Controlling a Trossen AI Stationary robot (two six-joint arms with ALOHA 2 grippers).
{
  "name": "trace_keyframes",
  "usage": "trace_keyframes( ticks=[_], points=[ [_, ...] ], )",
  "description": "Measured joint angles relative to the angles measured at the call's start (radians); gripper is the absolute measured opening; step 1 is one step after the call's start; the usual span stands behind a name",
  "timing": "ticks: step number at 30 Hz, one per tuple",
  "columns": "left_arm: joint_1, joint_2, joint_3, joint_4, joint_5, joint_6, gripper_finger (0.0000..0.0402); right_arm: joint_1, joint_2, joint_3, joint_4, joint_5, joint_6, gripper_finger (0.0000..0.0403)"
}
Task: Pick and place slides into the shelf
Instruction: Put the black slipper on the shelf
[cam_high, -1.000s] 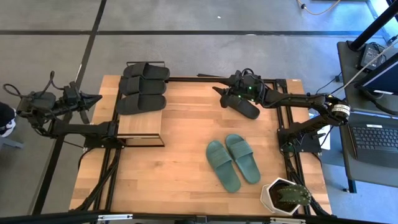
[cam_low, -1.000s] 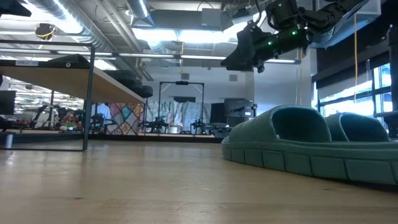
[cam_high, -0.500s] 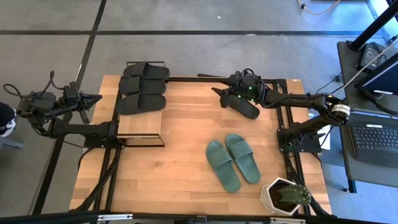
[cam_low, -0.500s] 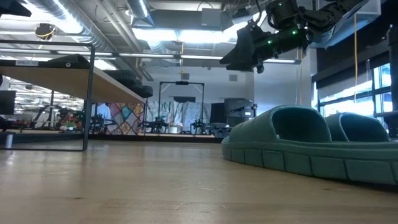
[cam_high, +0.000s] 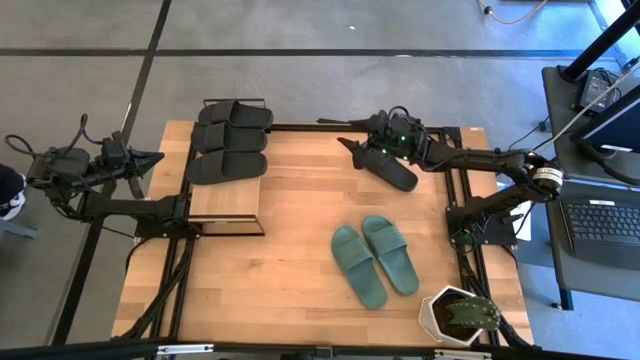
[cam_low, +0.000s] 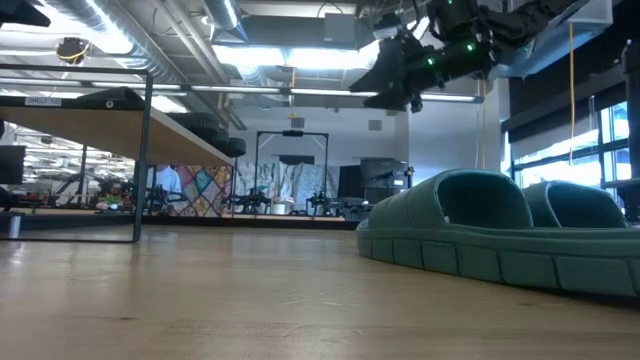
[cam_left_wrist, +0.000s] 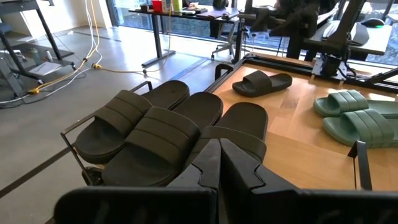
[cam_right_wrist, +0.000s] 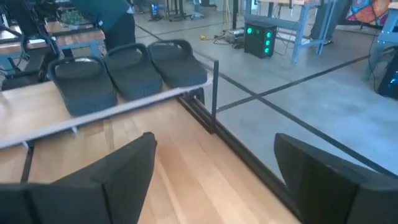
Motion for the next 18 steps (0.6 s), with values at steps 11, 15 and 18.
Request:
trace_keyframes(
  ticks=[11, 15, 18],
  points=[
    [0.0, 0.0, 0.0, 0.0, -0.001, 0.025, 0.0, -0.028, 0.179, 0.586, -1.079, 0.295, 0.315, 0.0326],
    [0.0, 0.0, 0.0, 0.0, -0.001, 0.026, 0.0, -0.063, 0.248, 0.705, -1.433, 0.29, 0.538, 0.0326],
    [0.0, 0.0, 0.0, 0.0, 0.0, 0.026, 0.0, -0.075, 0.259, 0.708, -1.548, 0.253, 0.642, 0.0326]
  ],
)
